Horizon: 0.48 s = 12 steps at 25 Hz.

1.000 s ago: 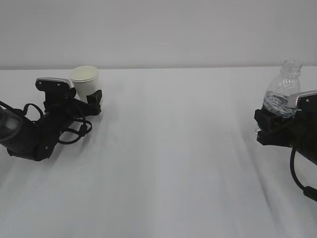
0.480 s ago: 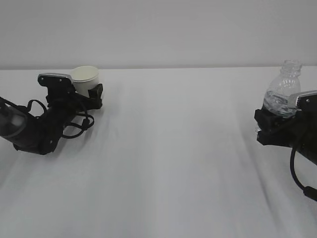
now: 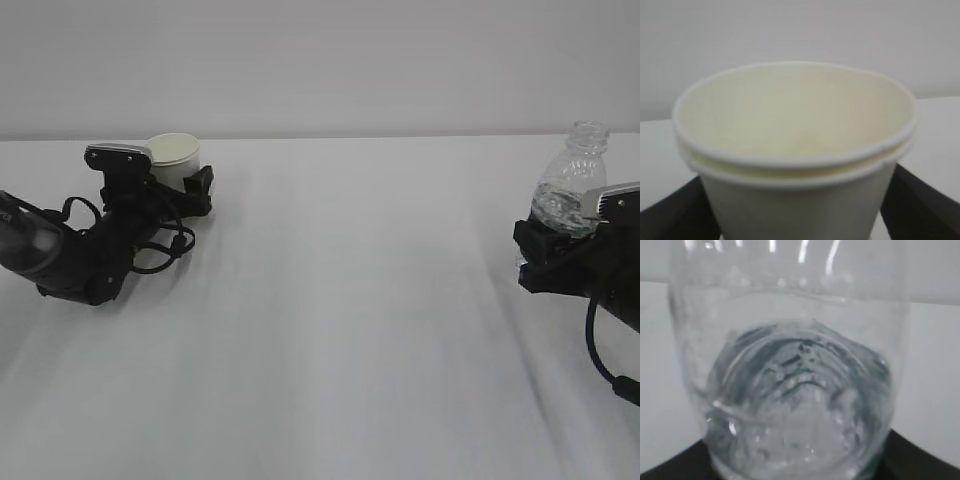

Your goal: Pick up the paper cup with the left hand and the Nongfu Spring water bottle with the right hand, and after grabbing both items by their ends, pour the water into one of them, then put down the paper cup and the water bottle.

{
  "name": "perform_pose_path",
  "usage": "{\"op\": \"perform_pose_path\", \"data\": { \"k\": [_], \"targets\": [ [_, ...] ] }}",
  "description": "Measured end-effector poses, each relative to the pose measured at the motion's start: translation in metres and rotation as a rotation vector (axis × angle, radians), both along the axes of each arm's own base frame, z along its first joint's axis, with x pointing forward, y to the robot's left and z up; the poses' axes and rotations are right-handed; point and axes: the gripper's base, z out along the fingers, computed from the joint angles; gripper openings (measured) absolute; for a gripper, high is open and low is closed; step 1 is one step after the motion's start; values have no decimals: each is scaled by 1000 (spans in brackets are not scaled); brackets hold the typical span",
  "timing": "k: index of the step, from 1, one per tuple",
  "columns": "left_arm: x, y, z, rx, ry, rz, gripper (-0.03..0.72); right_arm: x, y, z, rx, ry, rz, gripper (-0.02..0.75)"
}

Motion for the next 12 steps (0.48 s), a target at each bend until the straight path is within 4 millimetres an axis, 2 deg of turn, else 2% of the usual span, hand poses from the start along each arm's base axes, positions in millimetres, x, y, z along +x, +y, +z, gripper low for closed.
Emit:
{"op": "perform_pose_path", "data": {
  "k": [12],
  "targets": [
    [4,-1,4,-3,-18,-2,645,0,0,0,0,0,0,378]
  ]
}}
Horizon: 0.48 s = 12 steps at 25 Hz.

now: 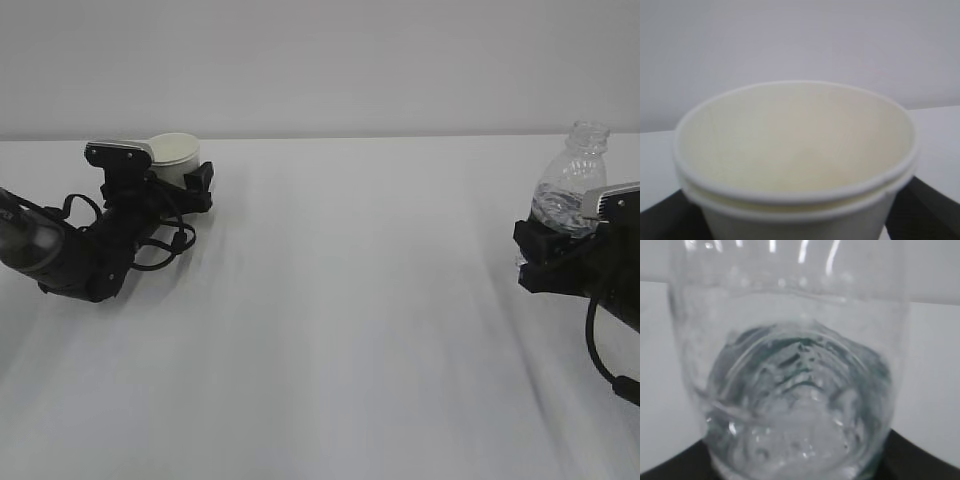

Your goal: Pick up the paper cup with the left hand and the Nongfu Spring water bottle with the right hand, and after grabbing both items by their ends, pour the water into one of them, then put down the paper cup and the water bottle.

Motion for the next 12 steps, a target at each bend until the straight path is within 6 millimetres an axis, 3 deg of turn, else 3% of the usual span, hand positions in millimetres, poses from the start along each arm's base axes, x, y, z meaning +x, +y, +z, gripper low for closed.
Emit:
{"op": "perform_pose_path", "data": {
  "k": [7,12],
  "targets": [
    [0,0,0,0,0,0,633,0,0,0,0,0,0,378],
    [0,0,0,0,0,0,585,0,0,0,0,0,0,378]
  ]
}}
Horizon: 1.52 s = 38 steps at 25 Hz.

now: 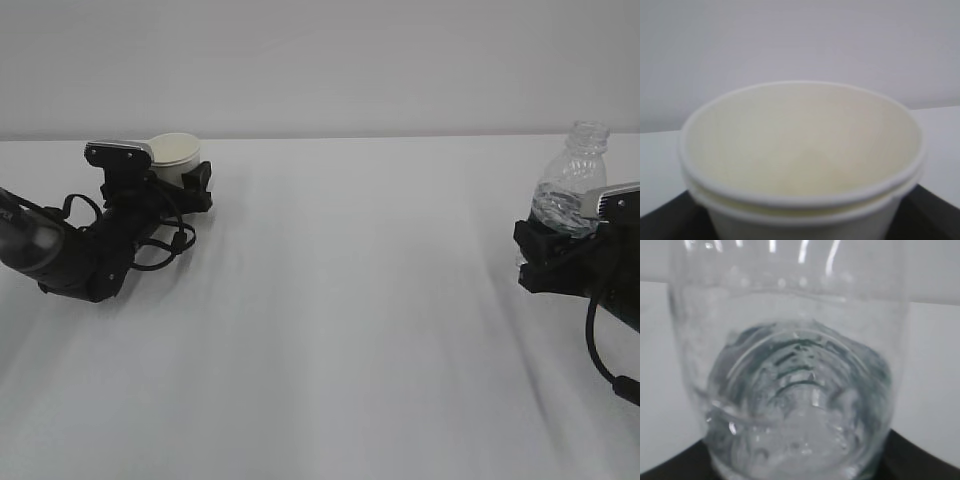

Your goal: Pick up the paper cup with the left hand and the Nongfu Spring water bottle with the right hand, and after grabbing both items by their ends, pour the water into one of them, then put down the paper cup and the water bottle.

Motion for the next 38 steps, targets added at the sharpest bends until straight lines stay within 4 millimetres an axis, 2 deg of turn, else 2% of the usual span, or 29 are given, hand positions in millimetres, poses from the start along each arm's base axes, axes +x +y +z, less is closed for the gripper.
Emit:
{"op": "perform_pose_path", "data": {
  "k": [14,21,28,34,38],
  "targets": [
    [0,0,1,-3,-11,0,489,0,0,0,0,0,0,378],
    [-2,0,0,0,-7,-4,473,0,0,0,0,0,-4,378],
    [-20,6,16,7,25,-1,473,0,-1,0,2,-1,-18,378],
    [-51,14,38,18,65,-2,471,0,-1,0,-1,-1,-7,378],
    [-74,13,47,51,88,-64,471,-1,2,0,1,2,28,378]
  ]
}}
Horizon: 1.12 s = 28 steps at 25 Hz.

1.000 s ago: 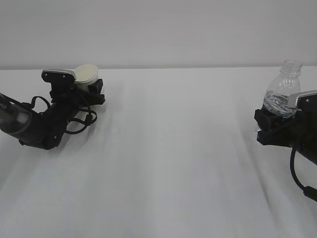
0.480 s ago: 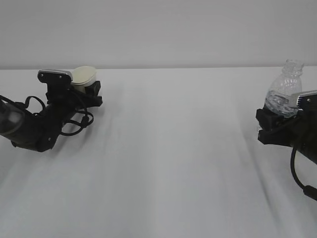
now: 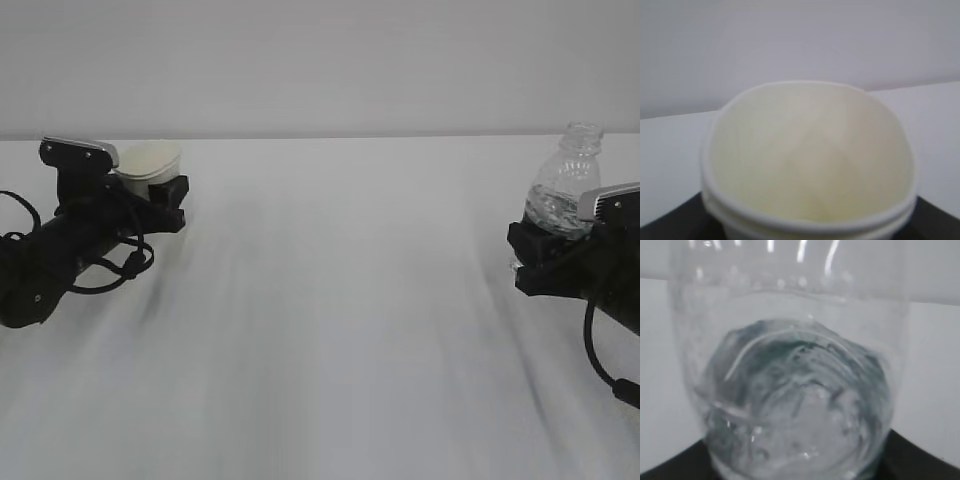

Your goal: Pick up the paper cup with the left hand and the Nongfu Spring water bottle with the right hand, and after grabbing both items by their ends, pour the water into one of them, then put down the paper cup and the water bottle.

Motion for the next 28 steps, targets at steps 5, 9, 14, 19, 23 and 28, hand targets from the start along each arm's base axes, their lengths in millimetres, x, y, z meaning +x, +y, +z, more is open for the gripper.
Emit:
{"op": "perform_pose_path", "data": {
  "k": [5,9,14,19,23,28],
  "targets": [
    [-23,-8,7,50,15,-142,471,0,0,0,11,4,2,378],
    [-36,-13,10,26,42,-190,471,-1,2,1,35,8,13,378],
    [-47,-26,14,-59,59,-350,470,-1,4,11,51,-18,34,378],
    [-57,-37,11,-86,111,-496,441,-1,4,25,54,-60,38,378],
    [-63,-41,10,-59,120,-576,435,-2,4,32,45,-64,37,378],
    [-68,-44,9,-32,124,-640,435,-4,6,32,25,-45,63,378]
  ]
}}
